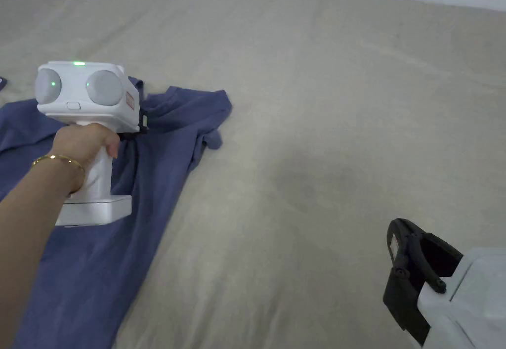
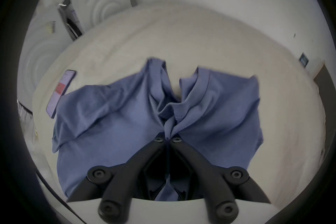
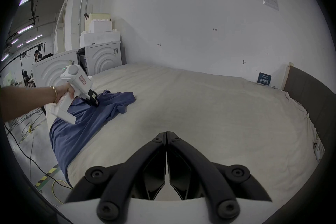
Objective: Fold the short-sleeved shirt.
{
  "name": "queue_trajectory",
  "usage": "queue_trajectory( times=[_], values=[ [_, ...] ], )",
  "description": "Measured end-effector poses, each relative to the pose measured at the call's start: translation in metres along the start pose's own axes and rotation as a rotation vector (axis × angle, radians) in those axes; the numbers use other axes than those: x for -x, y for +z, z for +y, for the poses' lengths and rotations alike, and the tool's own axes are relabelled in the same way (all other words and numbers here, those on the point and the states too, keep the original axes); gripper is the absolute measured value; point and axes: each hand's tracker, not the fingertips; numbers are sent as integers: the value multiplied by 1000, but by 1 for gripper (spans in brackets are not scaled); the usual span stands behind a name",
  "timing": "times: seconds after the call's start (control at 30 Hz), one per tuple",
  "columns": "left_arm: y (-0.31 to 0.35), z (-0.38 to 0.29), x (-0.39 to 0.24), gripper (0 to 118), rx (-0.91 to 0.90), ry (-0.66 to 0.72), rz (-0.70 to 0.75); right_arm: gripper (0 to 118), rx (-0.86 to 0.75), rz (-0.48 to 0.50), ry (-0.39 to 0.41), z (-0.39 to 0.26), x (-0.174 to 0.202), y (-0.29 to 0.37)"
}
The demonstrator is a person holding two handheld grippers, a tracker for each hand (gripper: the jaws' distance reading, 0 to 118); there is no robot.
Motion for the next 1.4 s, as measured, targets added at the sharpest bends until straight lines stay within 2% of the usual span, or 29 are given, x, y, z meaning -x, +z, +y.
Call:
queue_trajectory(
  times=[0.07,0.23,0.33,0.5,0.6,0.7,0.8,0.93,1.1,1.27,1.4],
  values=[
    [17,-7,6,0,-77,78,26,0,-11,-9,-6,3,-2,13],
    [94,-14,15,0,-257,98,-8,0,-57,-21,3,11,-7,55],
    [145,-7,27,0,-329,171,-31,0,-97,-25,27,16,-6,82],
    [226,2,40,0,-446,146,2,0,-149,-36,13,19,-12,122],
    [277,16,47,0,-530,195,-54,0,-180,-55,6,21,-20,143],
    [335,34,39,0,-626,120,-41,0,-220,-83,-5,23,-29,162],
    [376,56,31,0,-669,123,-111,0,-256,-108,-30,27,-41,180],
    [426,73,-3,0,-748,16,-127,0,-308,-162,-53,31,-61,205],
    [454,78,-66,0,-774,-97,-248,0,-355,-246,-85,30,-92,238],
    [446,64,-151,0,-736,-259,-354,0,-370,-342,-128,20,-121,268],
    [420,43,-221,0,-662,-320,-475,0,-367,-426,-146,8,-141,292]
  ],
)
